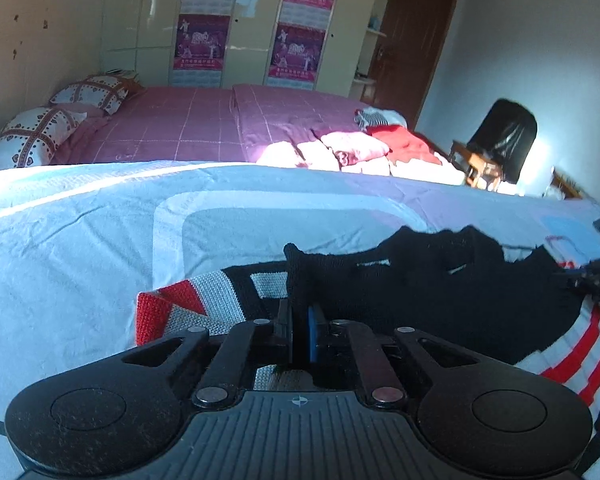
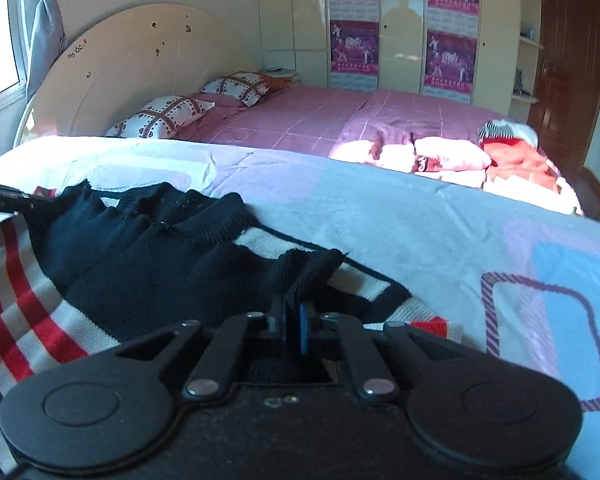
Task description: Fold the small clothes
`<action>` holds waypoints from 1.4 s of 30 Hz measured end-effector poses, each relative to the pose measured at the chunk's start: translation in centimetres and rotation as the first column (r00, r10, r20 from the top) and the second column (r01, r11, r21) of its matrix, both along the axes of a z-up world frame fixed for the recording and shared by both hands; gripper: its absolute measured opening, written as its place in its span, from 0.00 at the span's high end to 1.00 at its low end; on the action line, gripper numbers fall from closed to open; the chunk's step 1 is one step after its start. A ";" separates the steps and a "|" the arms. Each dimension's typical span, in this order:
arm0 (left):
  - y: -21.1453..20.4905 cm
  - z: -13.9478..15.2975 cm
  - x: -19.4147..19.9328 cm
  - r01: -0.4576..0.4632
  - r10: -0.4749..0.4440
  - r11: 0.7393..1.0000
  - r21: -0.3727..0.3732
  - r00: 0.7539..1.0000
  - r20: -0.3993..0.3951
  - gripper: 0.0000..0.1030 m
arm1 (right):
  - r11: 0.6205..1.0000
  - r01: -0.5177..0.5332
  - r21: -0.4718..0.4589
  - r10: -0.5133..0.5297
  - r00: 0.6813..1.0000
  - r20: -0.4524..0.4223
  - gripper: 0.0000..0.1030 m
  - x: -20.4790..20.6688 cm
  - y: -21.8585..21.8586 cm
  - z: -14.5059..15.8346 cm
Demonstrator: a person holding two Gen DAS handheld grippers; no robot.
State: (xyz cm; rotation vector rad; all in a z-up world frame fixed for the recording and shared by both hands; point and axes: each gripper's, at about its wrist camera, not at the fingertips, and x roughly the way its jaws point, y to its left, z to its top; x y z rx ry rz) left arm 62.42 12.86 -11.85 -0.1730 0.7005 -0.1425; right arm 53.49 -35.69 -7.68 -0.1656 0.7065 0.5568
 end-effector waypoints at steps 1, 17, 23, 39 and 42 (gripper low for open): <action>0.2 0.1 -0.4 -0.016 0.016 1.000 -0.013 1.000 0.024 0.94 | 1.000 0.011 -0.001 -0.011 1.000 0.026 0.94 -0.3 -0.1 0.2; 1.1 -1.1 0.4 -0.187 0.188 0.982 -0.029 0.981 0.041 0.94 | 0.990 0.143 0.013 -0.143 0.987 0.078 0.94 0.8 -1.7 -1.0; 0.7 -1.6 1.1 -0.183 0.183 0.983 0.006 0.983 0.007 0.94 | 0.991 0.134 -0.014 -0.133 0.989 0.068 0.93 1.1 -1.3 -1.4; -0.3 -0.4 1.8 -0.174 0.177 0.980 0.099 0.984 -0.028 0.76 | 0.990 0.139 0.004 -0.139 0.990 0.041 0.79 1.4 -1.9 -0.9; 0.4 1.4 -0.5 -0.235 0.231 0.967 0.094 0.972 0.047 0.59 | 0.976 0.214 0.032 -0.217 0.971 0.103 0.70 -0.8 -3.6 0.8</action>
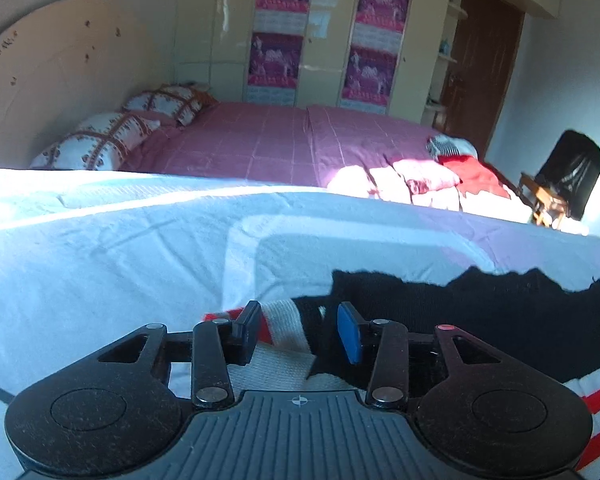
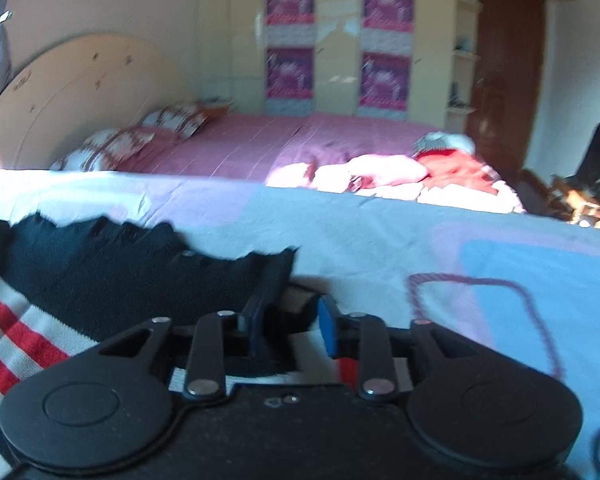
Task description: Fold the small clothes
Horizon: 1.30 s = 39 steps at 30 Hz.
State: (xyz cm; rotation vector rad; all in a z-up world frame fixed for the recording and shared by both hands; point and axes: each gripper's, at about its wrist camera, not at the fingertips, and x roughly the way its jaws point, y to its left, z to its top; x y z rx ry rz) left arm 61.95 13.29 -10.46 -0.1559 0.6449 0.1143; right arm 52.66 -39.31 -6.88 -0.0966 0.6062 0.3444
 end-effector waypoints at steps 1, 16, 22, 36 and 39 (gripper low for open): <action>0.2 0.8 -1.3 -0.012 0.012 1.000 0.004 1.000 0.022 0.59 | 1.000 0.015 0.022 -0.016 1.000 0.003 0.70 -0.8 -1.0 0.5; -13.1 -1.2 -10.0 0.288 -0.289 0.951 0.114 0.957 -0.014 0.53 | 0.995 0.072 -0.070 -0.078 0.992 -0.097 0.81 -8.9 -1.5 -1.1; -6.8 -0.3 -11.2 0.078 -0.076 0.996 0.051 0.997 -0.028 0.53 | 0.991 0.130 0.001 -0.130 0.989 -0.064 0.76 -11.1 -3.1 0.8; -12.0 -1.7 -3.8 0.262 -0.260 0.964 0.051 0.964 -0.052 0.26 | 0.988 -0.145 -0.056 0.140 0.987 -0.076 0.61 -4.8 11.2 -1.3; -8.5 -1.7 -5.6 0.196 -0.193 0.976 0.095 0.980 -0.037 0.26 | 0.993 -0.067 -0.099 0.062 0.997 -0.052 0.60 -5.0 7.6 -0.9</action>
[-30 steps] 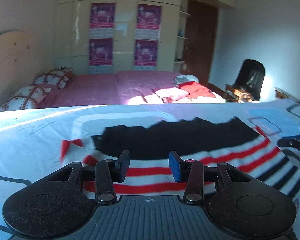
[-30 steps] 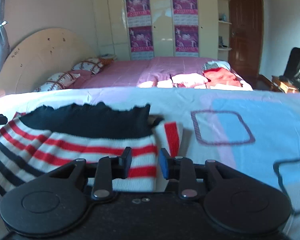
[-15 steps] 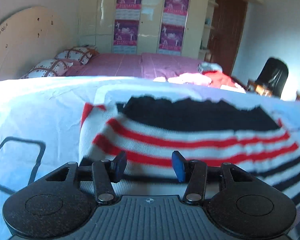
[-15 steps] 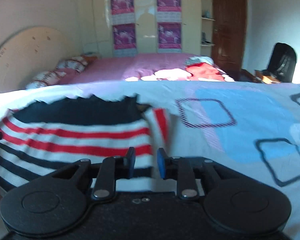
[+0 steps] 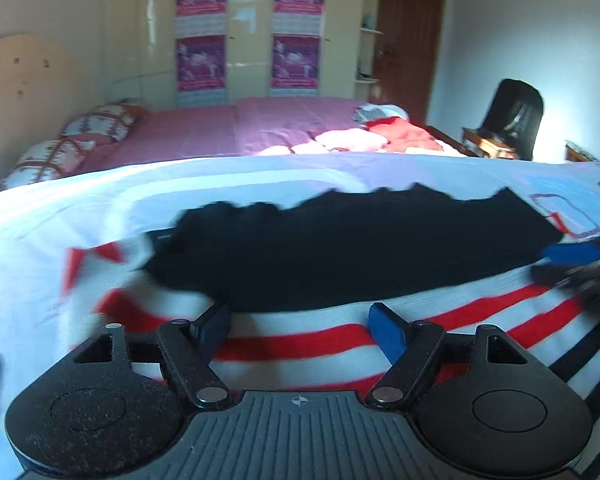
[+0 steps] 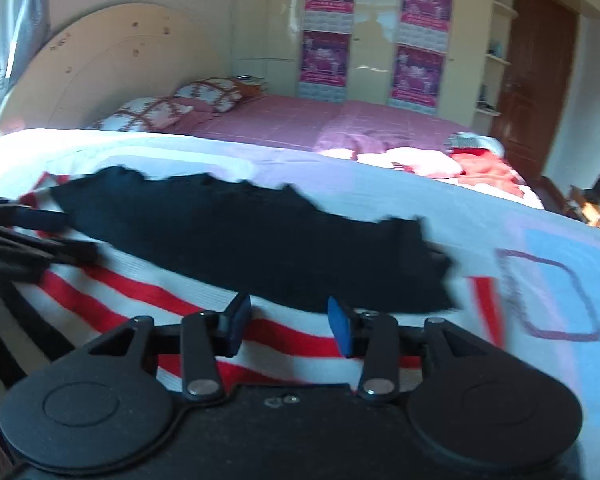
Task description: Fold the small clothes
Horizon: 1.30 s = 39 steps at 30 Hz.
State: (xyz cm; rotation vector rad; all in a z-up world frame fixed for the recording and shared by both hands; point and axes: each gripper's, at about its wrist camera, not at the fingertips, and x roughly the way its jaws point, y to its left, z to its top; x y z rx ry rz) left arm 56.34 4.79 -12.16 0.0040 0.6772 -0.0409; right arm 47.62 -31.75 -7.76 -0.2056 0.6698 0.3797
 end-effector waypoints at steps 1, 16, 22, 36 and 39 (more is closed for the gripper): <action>1.1 -0.1 -0.6 -0.014 0.014 1.000 0.024 1.000 0.006 0.26 | 0.998 0.055 -0.040 -0.055 0.998 0.010 0.60 -0.1 -1.9 -0.2; -1.7 3.0 -8.7 0.068 -0.064 0.997 -0.041 0.994 0.090 0.26 | 0.989 -0.028 0.146 0.031 0.999 -0.021 0.80 -8.8 -3.4 2.9; -6.2 0.8 -9.4 0.079 -0.078 0.997 -0.025 0.997 0.022 0.26 | 0.988 -0.118 0.096 0.124 0.991 -0.059 0.74 -10.8 3.3 1.3; 4.0 0.2 -14.6 -0.085 0.086 0.995 -0.048 0.996 0.021 0.26 | 0.994 0.096 -0.046 -0.099 0.994 -0.055 0.75 -13.2 -8.7 -0.3; 4.8 -0.2 -14.7 -0.086 0.088 0.993 -0.083 0.996 0.019 0.26 | 0.986 0.161 -0.049 -0.165 0.983 -0.083 0.58 -13.0 -10.4 -0.8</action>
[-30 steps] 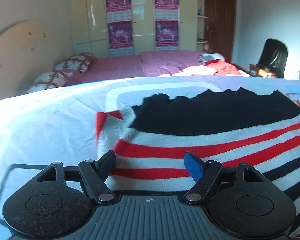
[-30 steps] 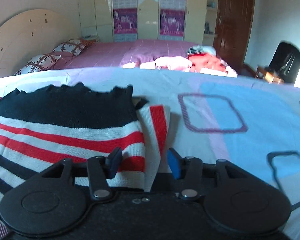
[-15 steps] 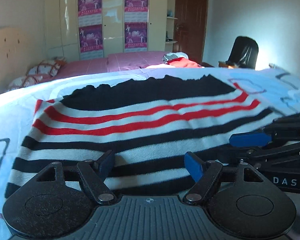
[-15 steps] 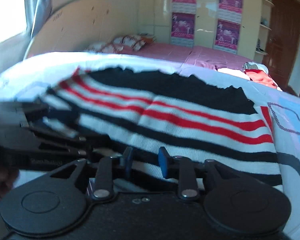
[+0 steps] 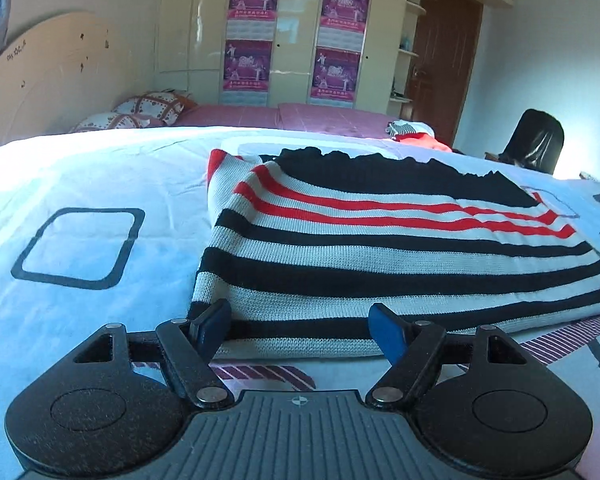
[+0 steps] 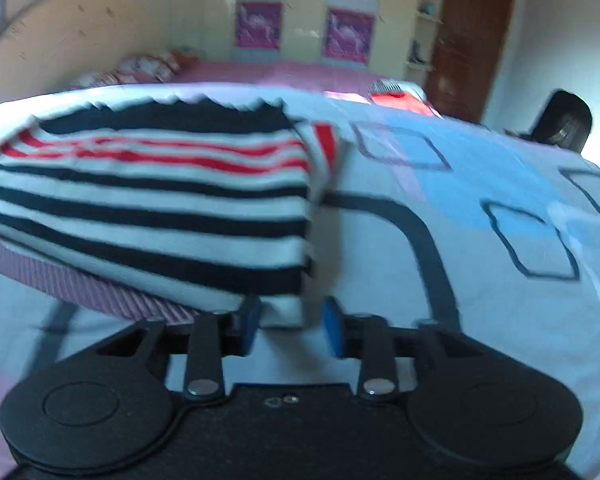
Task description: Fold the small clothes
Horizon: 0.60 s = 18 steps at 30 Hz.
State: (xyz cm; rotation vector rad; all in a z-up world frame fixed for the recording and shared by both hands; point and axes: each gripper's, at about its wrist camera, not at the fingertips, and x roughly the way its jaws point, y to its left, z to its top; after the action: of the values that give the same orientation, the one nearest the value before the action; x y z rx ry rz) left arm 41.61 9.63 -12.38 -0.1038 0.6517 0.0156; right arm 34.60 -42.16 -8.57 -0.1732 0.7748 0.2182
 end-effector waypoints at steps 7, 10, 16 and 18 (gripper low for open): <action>-1.4 2.9 -0.1 -0.030 0.027 0.998 0.053 0.998 0.062 0.26 | 0.988 0.046 0.147 -0.062 0.993 0.101 0.63 -1.5 -0.5 3.2; -0.7 1.7 1.5 -0.056 0.057 0.997 0.044 0.998 -0.027 0.26 | 0.988 0.022 0.150 -0.039 0.994 0.106 0.63 -0.7 0.6 3.3; 0.6 -0.6 2.8 -0.108 0.110 0.994 0.023 0.988 -0.105 0.13 | 0.988 0.095 0.125 -0.090 0.995 -0.051 0.54 1.9 0.7 -0.4; 0.4 -0.7 2.7 -0.094 0.097 0.995 0.042 0.990 -0.100 0.12 | 0.981 0.106 0.165 -0.097 0.993 -0.062 0.51 1.9 0.0 -0.5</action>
State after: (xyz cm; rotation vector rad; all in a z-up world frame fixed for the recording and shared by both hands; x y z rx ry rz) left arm 44.33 10.04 -13.11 -0.0990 0.7482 0.1258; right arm 36.50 -42.19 -9.05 0.0317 0.8121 0.1907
